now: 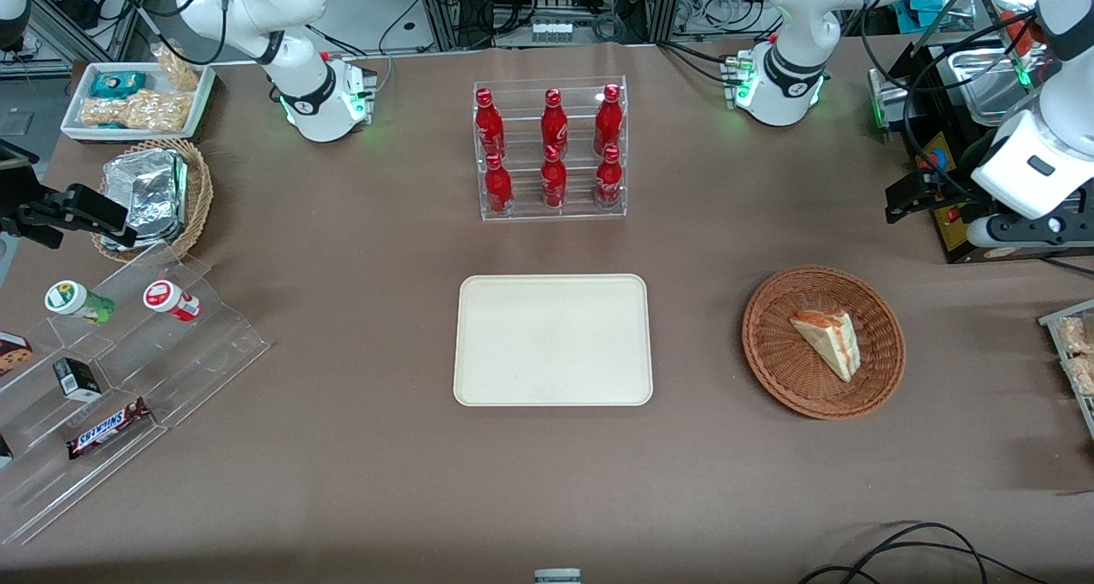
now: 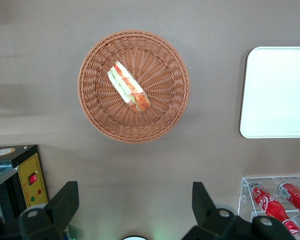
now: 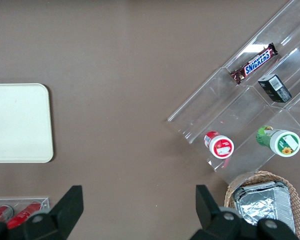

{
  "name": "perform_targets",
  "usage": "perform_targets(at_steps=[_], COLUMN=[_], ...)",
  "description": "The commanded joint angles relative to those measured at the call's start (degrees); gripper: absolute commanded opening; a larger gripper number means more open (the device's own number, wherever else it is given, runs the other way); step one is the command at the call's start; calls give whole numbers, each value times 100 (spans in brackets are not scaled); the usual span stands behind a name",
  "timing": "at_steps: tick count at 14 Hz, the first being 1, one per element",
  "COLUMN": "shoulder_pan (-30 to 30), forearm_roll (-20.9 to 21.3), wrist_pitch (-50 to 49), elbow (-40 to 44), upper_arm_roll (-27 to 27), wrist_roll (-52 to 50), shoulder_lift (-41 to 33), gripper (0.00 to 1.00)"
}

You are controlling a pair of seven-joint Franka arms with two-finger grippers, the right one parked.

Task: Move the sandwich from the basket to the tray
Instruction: 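Move the left gripper from rest toward the wicker basket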

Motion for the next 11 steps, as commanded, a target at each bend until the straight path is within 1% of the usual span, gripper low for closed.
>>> perform_targets(at_steps=[1,8,9,11], shoulder_pan=[-72,-99,-99,-73], forearm_roll=[-17,-8,-16,1], wrist_pitch=[-44,-483,-675,-686], elbow=[99,38,29,-41], upper_arm_roll=[71,45,45,62], wrist_roll=[88,27,27,27], shoulder_lift=[-43,-51,-25,176], gripper=[100,100,100,100])
